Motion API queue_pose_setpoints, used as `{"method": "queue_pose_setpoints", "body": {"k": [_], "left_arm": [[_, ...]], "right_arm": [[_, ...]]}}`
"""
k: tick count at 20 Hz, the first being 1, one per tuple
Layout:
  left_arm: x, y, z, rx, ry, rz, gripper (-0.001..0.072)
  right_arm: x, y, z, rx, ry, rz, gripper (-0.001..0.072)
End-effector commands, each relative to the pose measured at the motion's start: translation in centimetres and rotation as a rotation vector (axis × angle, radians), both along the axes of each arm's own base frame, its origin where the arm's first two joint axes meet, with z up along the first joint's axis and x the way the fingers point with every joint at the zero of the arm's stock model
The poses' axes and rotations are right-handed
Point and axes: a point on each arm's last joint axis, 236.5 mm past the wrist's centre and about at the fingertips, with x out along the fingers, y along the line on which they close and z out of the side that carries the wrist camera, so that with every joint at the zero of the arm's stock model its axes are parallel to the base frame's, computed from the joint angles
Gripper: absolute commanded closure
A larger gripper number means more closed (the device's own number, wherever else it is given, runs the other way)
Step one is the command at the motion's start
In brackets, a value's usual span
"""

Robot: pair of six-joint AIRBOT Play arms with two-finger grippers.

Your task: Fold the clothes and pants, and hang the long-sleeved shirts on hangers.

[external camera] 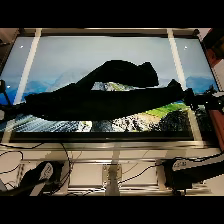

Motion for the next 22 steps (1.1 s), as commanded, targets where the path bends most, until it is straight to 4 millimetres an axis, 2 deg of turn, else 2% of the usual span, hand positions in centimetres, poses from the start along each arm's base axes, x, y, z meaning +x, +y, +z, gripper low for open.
{"method": "queue_pose_setpoints", "body": {"k": [1,3,5,7,10,12,14,16,18,20,22], "left_arm": [[0.0,0.0,0.0,-0.008,-0.001,0.012,0.0667],[0.0,0.0,0.0,-0.011,-0.004,0.013,0.0667],[0.8,-0.2,0.6,-0.026,-0.047,0.023,0.0668],[3.2,0.5,3.2,-0.057,-0.198,0.104,0.0668],[6.8,2.8,9.9,-0.103,-0.501,0.256,0.0670],[8.0,3.8,14.3,-0.090,-0.634,0.283,0.0671],[8.2,3.8,16.4,-0.084,-0.659,0.271,0.0671],[7.8,3.1,15.6,-0.093,-0.587,0.250,0.0671],[6.0,2.5,12.2,-0.074,-0.407,0.218,0.0671],[2.5,2.5,8.1,-0.025,-0.169,0.195,0.0670],[-1.8,3.4,5.2,0.040,0.064,0.196,0.0671]], "right_arm": [[0.5,-0.7,0.0,-0.028,-0.016,-0.016,0.0683],[0.7,-0.7,0.6,-0.029,-0.024,-0.004,0.0684],[1.6,-1.2,2.9,-0.052,-0.066,0.004,0.0684],[3.3,-2.3,7.6,-0.117,-0.158,0.007,0.0684],[4.5,-4.3,16.6,-0.264,-0.296,0.031,0.0684],[3.7,-5.1,22.0,-0.393,-0.329,0.083,0.0684],[1.8,-5.1,25.4,-0.477,-0.305,0.140,0.0684],[-1.1,-4.9,26.9,-0.537,-0.218,0.203,0.0685],[-5.0,-4.9,26.1,-0.556,-0.065,0.260,0.0684],[-8.4,-4.3,24.5,-0.522,0.082,0.340,0.0684],[-9.9,-3.6,22.5,-0.491,0.147,0.405,0.0684]]}}
